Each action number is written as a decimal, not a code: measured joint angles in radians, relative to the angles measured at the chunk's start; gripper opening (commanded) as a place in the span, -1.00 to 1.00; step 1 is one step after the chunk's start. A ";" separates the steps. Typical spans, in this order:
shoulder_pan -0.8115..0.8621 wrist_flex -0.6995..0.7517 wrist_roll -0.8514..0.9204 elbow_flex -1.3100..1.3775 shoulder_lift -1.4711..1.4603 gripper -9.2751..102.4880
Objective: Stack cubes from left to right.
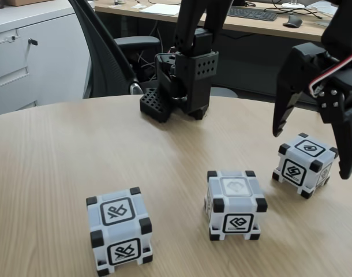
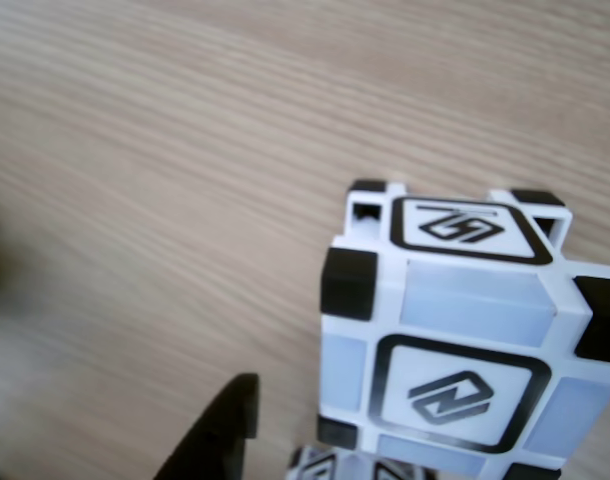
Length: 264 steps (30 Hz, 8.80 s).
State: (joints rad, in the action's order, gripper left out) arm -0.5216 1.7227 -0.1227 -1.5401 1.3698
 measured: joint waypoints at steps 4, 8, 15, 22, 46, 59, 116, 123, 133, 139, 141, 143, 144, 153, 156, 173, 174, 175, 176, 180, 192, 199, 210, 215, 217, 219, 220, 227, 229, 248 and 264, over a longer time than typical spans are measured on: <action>0.000 -0.005 0.000 -0.003 -0.015 -0.08; 0.000 -0.006 -0.005 -0.003 -0.095 -0.08; 0.000 -0.008 0.006 0.000 -0.143 -0.11; 0.000 -0.072 0.028 -0.002 -0.146 -0.16; -0.002 -0.124 -0.012 -0.003 -0.127 -0.84; -0.002 -0.130 -0.063 -0.003 0.167 -0.84; 0.922 -0.051 0.247 -0.005 0.345 -0.84; 0.950 -0.072 0.252 -0.005 0.276 -0.84; 0.950 -0.178 0.250 -0.005 0.245 -0.84; 0.950 -0.183 0.233 -0.005 0.175 -0.84; 0.950 -0.195 0.225 -0.005 0.163 -0.84; 0.950 -0.215 0.225 -0.006 0.149 -0.84; 0.950 -0.225 0.227 -0.006 0.146 -0.84; 0.950 -0.244 0.250 0.040 0.146 -0.68; 0.950 -0.244 0.242 0.040 0.146 -0.67; 0.950 -0.244 0.190 0.040 0.146 -0.84; 0.950 -0.244 0.187 0.040 0.146 -0.84; 0.950 -0.244 0.181 0.040 0.146 -0.84; 0.948 -0.244 0.176 0.040 0.146 -0.84; 0.945 -0.244 0.160 0.040 0.146 -0.84; 0.946 -0.244 0.150 -0.025 0.146 -0.83; 0.950 -0.244 0.173 -0.025 0.146 -0.62; 0.950 -0.244 0.173 -0.025 0.146 -0.20; 0.950 -0.244 0.173 -0.025 0.146 -0.17; 0.950 -0.244 0.173 -0.025 0.146 -0.16; 0.946 -0.244 0.179 -0.025 0.146 -0.17; 0.946 -0.244 0.186 -0.025 0.146 -0.16; 0.939 -0.242 0.178 -0.025 0.146 -0.14; 0.920 -0.242 0.176 -0.025 0.146 -0.13; 0.624 -0.242 0.040 -0.025 0.146 -0.11; 0.451 -0.130 -0.118 -0.107 0.146 -0.07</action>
State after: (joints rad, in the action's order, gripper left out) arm -0.0706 1.5923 -0.2408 -1.6475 1.5156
